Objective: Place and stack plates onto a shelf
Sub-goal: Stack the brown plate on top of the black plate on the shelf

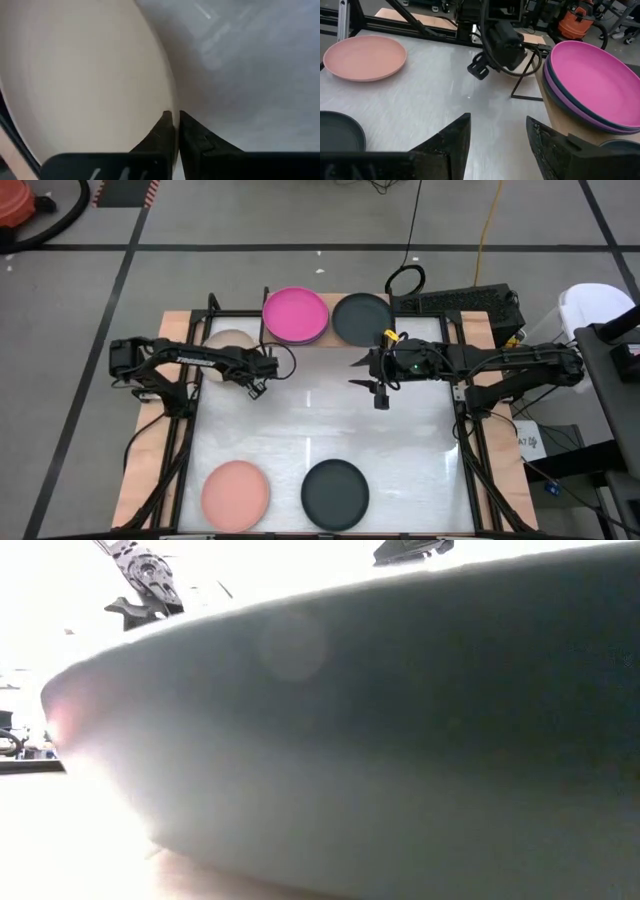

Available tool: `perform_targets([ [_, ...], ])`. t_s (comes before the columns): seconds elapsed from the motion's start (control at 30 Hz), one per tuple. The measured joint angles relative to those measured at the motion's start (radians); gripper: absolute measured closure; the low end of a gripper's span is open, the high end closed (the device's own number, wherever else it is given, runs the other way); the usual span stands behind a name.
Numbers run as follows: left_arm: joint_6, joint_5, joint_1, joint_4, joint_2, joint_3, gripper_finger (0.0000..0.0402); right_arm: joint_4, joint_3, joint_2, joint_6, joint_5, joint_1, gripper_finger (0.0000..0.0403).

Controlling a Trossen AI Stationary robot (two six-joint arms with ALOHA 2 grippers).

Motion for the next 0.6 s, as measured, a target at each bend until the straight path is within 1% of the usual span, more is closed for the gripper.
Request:
perform_targets([
  [0.17,-0.095,-0.056,-0.029,-0.115,-0.097,0.0,0.0391,0.0,0.0,0.0,0.0,0.0,0.0,0.0229],
  [0.3,-0.148,-0.093,-0.047,-0.199,-0.213,0.002,0.0391,0.0,0.0,0.0,0.0,0.0,0.0,0.0229],
  [0.4,-0.196,-0.14,-0.059,-0.248,-0.307,0.006,0.0392,0.0,0.0,0.0,0.001,0.0,0.0,0.0229],
  [0.5,-0.221,-0.178,-0.066,-0.272,-0.395,0.023,0.0392,-0.001,0.0,-0.004,0.0,0.0,0.004,0.0229],
  [0.6,-0.194,-0.206,-0.073,-0.249,-0.472,0.058,0.0392,-0.002,0.0,-0.013,0.0,0.0,0.013,0.0229],
])
